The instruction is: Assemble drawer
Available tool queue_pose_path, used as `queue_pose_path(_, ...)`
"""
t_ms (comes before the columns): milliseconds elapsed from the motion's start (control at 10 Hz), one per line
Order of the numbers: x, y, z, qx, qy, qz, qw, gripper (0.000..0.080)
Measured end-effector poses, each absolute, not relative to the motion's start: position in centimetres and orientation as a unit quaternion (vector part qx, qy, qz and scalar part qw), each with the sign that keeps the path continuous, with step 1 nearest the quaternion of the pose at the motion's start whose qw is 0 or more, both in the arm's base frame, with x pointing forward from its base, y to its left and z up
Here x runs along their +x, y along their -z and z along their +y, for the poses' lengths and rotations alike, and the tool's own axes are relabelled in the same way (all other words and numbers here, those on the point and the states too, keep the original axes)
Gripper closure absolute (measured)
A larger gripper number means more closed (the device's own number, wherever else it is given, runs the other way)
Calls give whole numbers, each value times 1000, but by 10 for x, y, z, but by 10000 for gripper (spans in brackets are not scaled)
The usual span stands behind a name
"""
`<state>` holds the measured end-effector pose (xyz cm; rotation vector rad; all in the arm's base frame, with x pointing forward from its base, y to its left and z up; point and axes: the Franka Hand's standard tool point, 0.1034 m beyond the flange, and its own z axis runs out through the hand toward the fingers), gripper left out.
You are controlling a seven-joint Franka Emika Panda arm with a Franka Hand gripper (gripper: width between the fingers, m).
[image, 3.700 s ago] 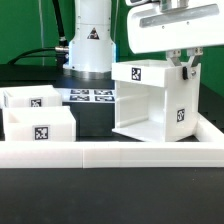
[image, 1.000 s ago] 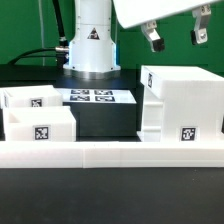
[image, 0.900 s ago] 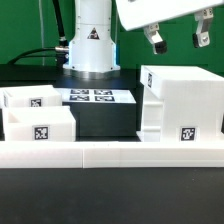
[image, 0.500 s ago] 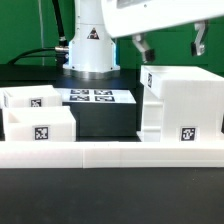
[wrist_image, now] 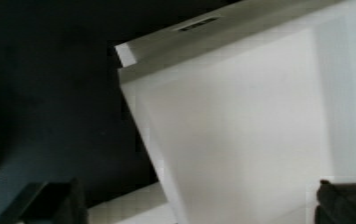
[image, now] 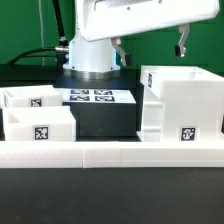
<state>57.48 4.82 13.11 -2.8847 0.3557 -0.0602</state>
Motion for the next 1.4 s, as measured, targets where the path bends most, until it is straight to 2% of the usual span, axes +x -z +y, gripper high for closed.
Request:
queue_pose_path(100, 572, -130, 34, -989, 22, 88, 113, 151)
queue_pose_path(300, 568, -128, 6, -996, 21, 36, 80, 151)
queue_pose_path(700, 567, -114, -31, -997, 37, -39, 58, 151)
queue_pose_path(900, 568, -114, -28, -997, 36, -39, 59, 151)
queue_pose_path(1100, 569, -113, -30, -995, 37, -84, 46, 151)
queue_pose_path(1200, 568, -105, -42, -992, 43, -119, 30, 151)
queue_pose_path(1400, 562, -91, -59, -990, 45, -131, 21, 151)
